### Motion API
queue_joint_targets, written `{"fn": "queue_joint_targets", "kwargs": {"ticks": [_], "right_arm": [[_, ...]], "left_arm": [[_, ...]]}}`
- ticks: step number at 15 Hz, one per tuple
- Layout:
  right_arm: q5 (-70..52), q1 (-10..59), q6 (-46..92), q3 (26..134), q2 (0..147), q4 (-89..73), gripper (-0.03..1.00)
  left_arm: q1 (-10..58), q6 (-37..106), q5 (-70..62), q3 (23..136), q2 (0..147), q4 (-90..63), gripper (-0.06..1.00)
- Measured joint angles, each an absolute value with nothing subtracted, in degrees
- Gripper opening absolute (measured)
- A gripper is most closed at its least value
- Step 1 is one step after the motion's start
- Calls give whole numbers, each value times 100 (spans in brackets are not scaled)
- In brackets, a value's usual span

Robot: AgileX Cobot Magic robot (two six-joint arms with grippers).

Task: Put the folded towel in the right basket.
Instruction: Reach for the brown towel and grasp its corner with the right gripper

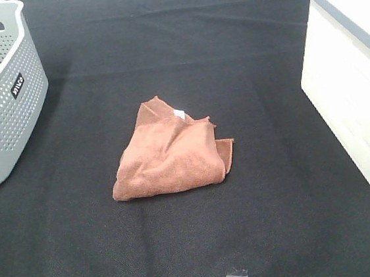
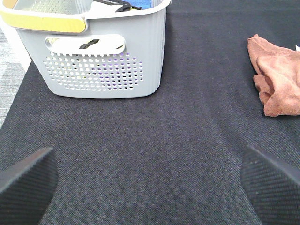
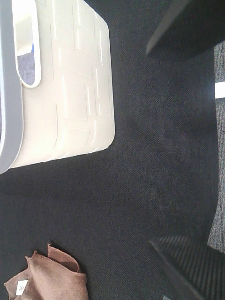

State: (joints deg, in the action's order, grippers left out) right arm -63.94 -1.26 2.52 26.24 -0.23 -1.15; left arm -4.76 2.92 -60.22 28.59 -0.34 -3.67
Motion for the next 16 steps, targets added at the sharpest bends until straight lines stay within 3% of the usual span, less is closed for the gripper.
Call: {"fn": "queue_joint_targets", "kwargs": {"ticks": [16], "right_arm": [[-6394,-126,252,2624,-23,-115,97]], "left_arm": [[-476,292,-6022,2859,-34,-367,99]]}}
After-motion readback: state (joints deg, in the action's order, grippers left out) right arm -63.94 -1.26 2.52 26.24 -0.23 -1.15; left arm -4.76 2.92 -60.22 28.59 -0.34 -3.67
